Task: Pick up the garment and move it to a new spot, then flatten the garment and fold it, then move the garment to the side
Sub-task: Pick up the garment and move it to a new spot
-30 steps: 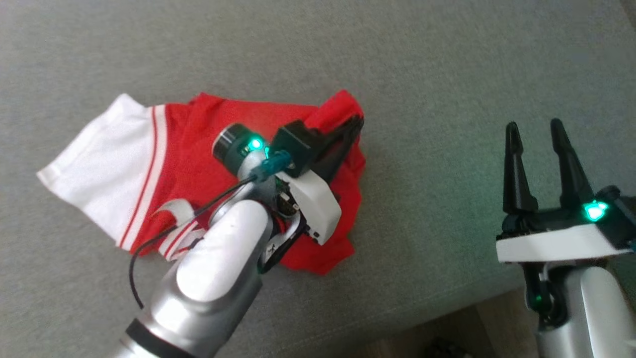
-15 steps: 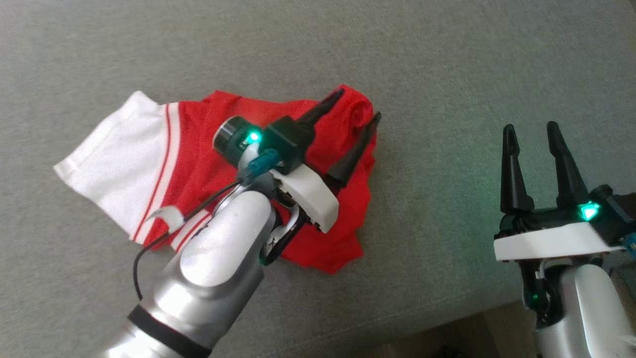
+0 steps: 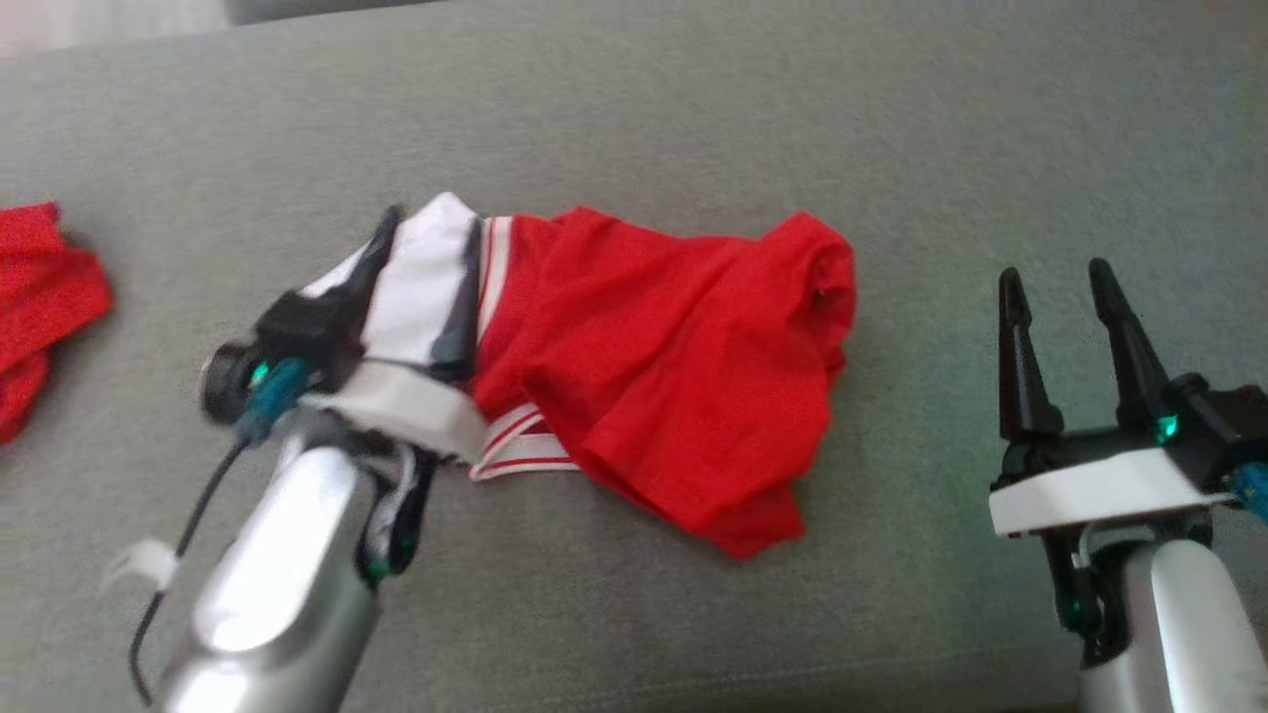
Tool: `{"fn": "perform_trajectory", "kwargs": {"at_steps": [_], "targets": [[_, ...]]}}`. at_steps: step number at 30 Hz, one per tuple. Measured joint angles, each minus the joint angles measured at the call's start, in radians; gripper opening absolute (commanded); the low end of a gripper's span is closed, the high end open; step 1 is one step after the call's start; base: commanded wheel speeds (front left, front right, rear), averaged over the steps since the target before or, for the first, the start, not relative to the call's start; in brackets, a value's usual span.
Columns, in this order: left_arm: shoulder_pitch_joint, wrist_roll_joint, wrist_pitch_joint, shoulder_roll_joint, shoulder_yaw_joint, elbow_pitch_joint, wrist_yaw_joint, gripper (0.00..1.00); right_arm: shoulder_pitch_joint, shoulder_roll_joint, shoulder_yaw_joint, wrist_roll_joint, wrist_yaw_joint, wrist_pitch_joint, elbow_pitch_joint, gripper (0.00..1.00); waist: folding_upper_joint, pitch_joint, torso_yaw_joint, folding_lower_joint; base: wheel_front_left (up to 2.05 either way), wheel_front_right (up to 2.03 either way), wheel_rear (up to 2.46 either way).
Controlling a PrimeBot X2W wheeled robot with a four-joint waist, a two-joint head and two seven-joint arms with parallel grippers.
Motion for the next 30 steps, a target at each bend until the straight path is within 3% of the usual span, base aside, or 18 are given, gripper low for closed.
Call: {"fn": "perform_trajectory", "kwargs": {"at_steps": [10,30], "targets": [[0.193,-0.021,0.0,0.079,0.127,-0.081,0.045,1.0,0.042,0.0,-0.001,-0.025,0.0,0.027,-0.009,1.0,0.0,-0.072,0.076,0.0,0.0,0.0,0.0],[0.394,-0.014,0.003,0.106,0.099,-0.19,0.047,1.0,0.176,0.0,-0.014,-0.022,0.0,0.07,-0.025,1.0,0.0,-0.193,0.076,0.0,0.0,0.0,0.0]]}}
